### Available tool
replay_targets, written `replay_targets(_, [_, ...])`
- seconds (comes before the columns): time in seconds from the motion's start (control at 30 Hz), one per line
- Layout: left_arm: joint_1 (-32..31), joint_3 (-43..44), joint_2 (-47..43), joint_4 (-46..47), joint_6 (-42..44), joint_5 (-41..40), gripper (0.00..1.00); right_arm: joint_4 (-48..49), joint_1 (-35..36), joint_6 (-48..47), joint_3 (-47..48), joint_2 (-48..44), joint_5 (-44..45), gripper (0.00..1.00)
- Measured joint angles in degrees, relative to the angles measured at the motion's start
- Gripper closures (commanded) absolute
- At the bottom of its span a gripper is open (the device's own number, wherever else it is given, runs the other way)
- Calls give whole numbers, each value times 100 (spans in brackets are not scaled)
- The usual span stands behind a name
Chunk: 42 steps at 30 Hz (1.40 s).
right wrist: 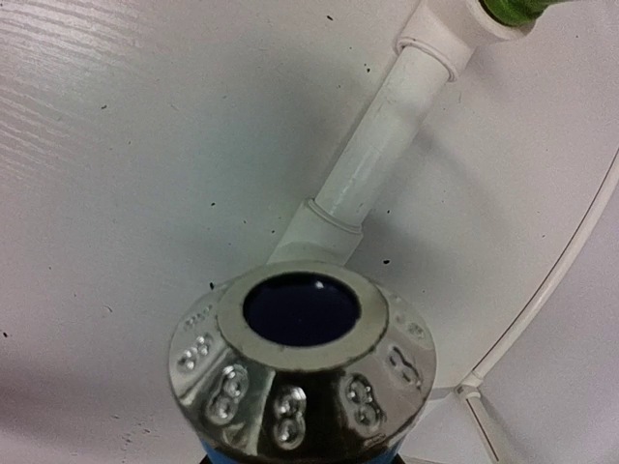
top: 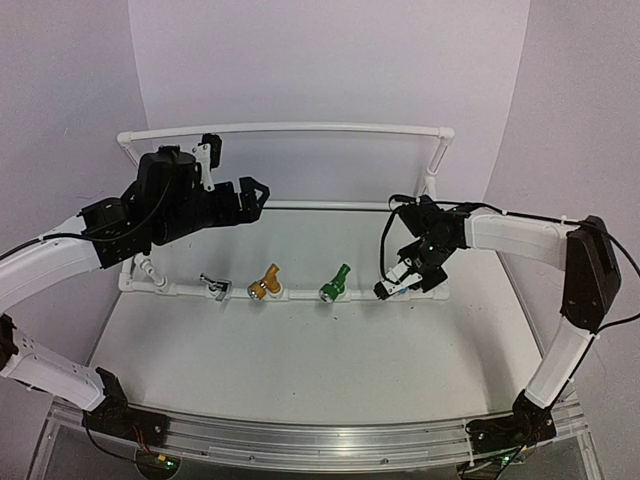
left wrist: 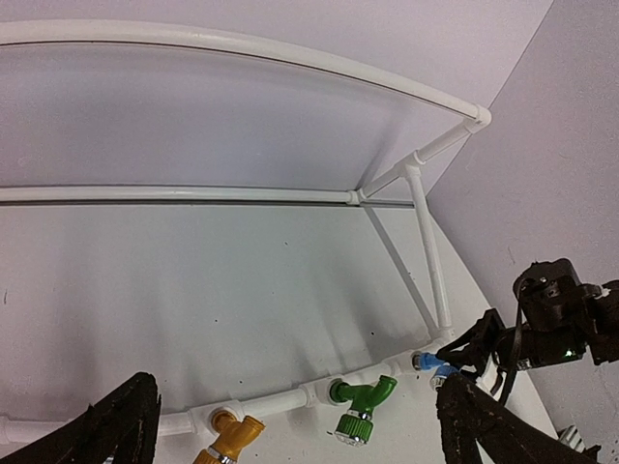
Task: Install the water faucets
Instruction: Screw the water faucet onto the adaptor.
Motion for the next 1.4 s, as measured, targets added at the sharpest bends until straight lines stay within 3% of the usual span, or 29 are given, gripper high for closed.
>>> replay_targets(0.47, [0, 0, -9, -2, -34, 51, 0, 24, 351, -985, -19, 42, 476, 100])
replay_targets(0.9, [0, 10, 18, -6, -118, 115, 1, 8, 551, -443, 72, 273, 613, 100])
replay_targets(1.4, [0, 260, 310, -52, -112, 255, 1, -22, 48, -178, 87, 111, 21, 100])
